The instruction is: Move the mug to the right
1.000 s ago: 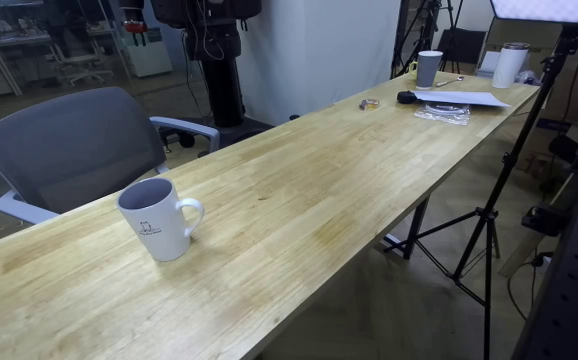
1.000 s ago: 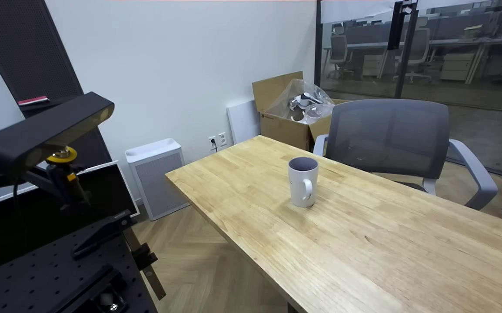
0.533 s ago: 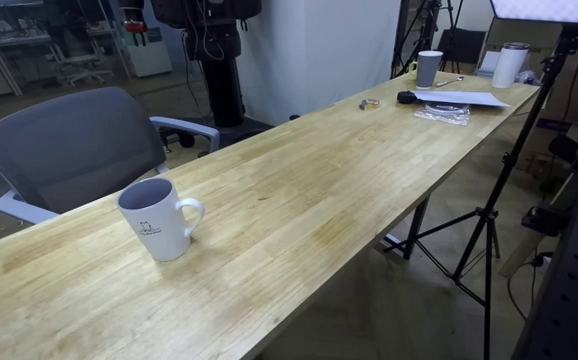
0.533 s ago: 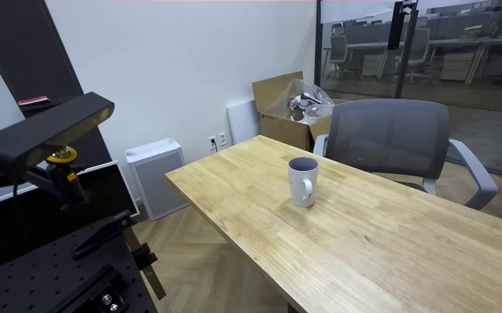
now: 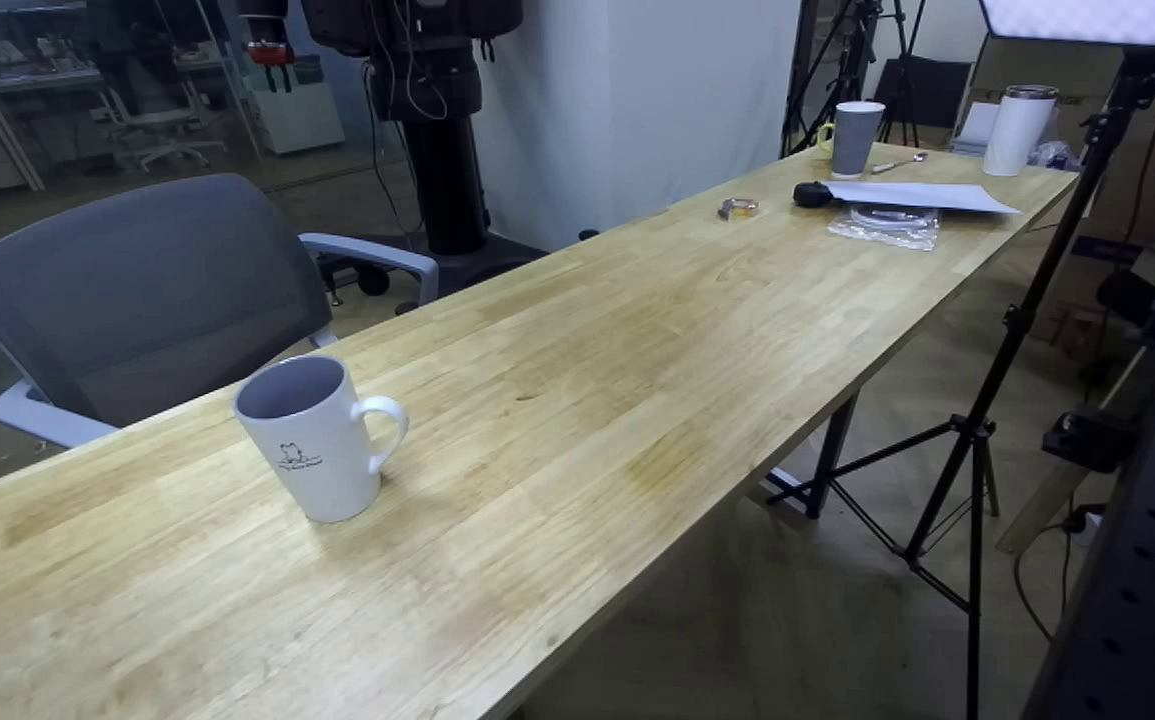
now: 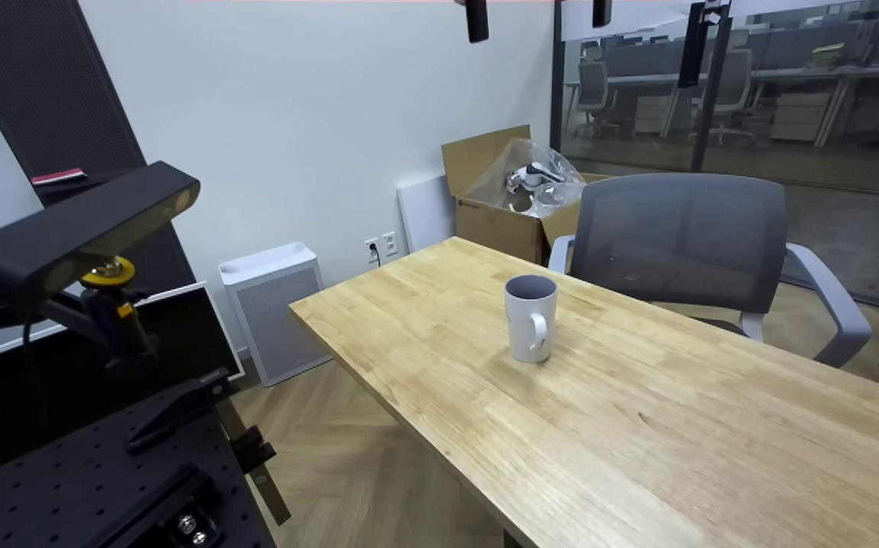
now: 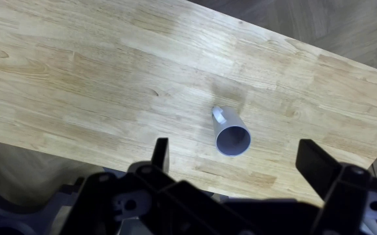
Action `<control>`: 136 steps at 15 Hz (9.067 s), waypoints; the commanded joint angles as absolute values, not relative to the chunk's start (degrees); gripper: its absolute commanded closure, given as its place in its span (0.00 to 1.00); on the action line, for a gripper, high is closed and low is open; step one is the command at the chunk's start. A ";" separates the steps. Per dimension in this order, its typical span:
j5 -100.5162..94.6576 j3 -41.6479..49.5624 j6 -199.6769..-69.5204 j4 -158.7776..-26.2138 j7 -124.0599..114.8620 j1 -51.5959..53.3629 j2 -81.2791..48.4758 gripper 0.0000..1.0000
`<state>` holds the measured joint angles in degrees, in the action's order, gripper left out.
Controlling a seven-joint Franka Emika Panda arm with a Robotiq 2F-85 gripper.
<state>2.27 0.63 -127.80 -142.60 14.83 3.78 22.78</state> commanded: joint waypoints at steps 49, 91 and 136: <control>-7.63 -9.62 -133.95 -109.67 8.06 12.78 -25.14 0.00; -10.22 -7.63 -146.94 -106.32 15.30 9.30 -42.85 0.00; -10.36 -5.14 -136.18 -101.11 10.43 10.09 -42.91 0.98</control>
<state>-9.93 -5.65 -137.58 -99.11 12.60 9.95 -45.38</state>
